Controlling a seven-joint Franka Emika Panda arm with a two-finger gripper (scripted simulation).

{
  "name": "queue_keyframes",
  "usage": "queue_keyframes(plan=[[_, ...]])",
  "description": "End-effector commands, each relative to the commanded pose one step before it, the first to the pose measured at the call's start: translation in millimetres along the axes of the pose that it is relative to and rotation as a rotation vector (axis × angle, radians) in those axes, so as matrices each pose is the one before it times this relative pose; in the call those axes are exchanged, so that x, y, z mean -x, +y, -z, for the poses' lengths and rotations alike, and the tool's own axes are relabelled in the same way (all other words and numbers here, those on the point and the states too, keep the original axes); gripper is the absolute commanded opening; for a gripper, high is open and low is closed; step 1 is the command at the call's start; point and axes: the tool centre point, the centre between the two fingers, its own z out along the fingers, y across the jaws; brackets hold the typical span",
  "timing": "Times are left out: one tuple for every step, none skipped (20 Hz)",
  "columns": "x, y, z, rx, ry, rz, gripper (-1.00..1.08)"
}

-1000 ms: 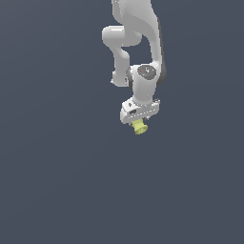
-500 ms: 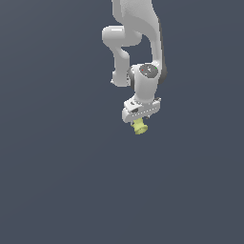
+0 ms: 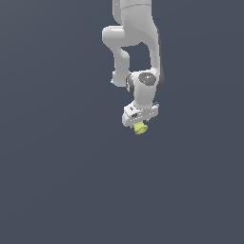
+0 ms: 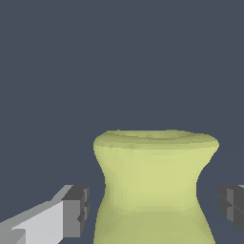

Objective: Pick up the object and move it to a goal position.

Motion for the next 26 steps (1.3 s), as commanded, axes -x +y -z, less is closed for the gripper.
queue_keyframes(plan=[[0.02, -0.16, -9.04, 0.00035, 0.00068, 0.00088, 1.00], [-0.02, 0.09, -2.39, 0.00000, 0.00000, 0.00000, 1.00], [-0.04, 0.08, -1.84, 0.00000, 0.00000, 0.00000, 1.00], [-0.08, -0.15, -1.24, 0.00027, 0.00007, 0.00040, 1.00], [-0.03, 0.04, -0.78, 0.00000, 0.00000, 0.00000, 1.00], [-0.01, 0.01, -0.26, 0.00000, 0.00000, 0.00000, 1.00], [0.00, 0.00, 0.00, 0.00000, 0.00000, 0.00000, -1.00], [0.00, 0.00, 0.00, 0.00000, 0.00000, 0.00000, -1.00], [0.00, 0.00, 0.00, 0.00000, 0.00000, 0.00000, -1.00], [0.00, 0.00, 0.00, 0.00000, 0.00000, 0.00000, -1.00], [0.00, 0.00, 0.00, 0.00000, 0.00000, 0.00000, -1.00], [0.00, 0.00, 0.00, 0.00000, 0.00000, 0.00000, -1.00], [0.00, 0.00, 0.00, 0.00000, 0.00000, 0.00000, -1.00], [0.00, 0.00, 0.00, 0.00000, 0.00000, 0.00000, -1.00], [0.00, 0.00, 0.00, 0.00000, 0.00000, 0.00000, -1.00], [0.00, 0.00, 0.00, 0.00000, 0.00000, 0.00000, -1.00], [0.29, 0.51, 1.03, 0.00073, 0.00039, -0.00071, -1.00], [-0.03, -0.01, 0.25, 0.00000, 0.00000, 0.00000, -1.00], [-0.08, -0.03, 0.75, 0.00000, 0.00000, 0.00000, -1.00], [-0.13, -0.05, 1.25, 0.00000, 0.00000, 0.00000, -1.00], [-0.19, -0.08, 1.75, 0.00000, 0.00000, 0.00000, -1.00], [-0.24, -0.10, 2.25, 0.00000, 0.00000, 0.00000, -1.00], [-0.30, -0.12, 2.76, 0.00000, 0.00000, 0.00000, -1.00], [-0.35, -0.15, 3.28, 0.00000, 0.00000, 0.00000, -1.00], [-0.41, -0.17, 3.80, 0.00000, 0.00000, 0.00000, -1.00], [-0.47, -0.20, 4.32, 0.00000, 0.00000, 0.00000, -1.00]])
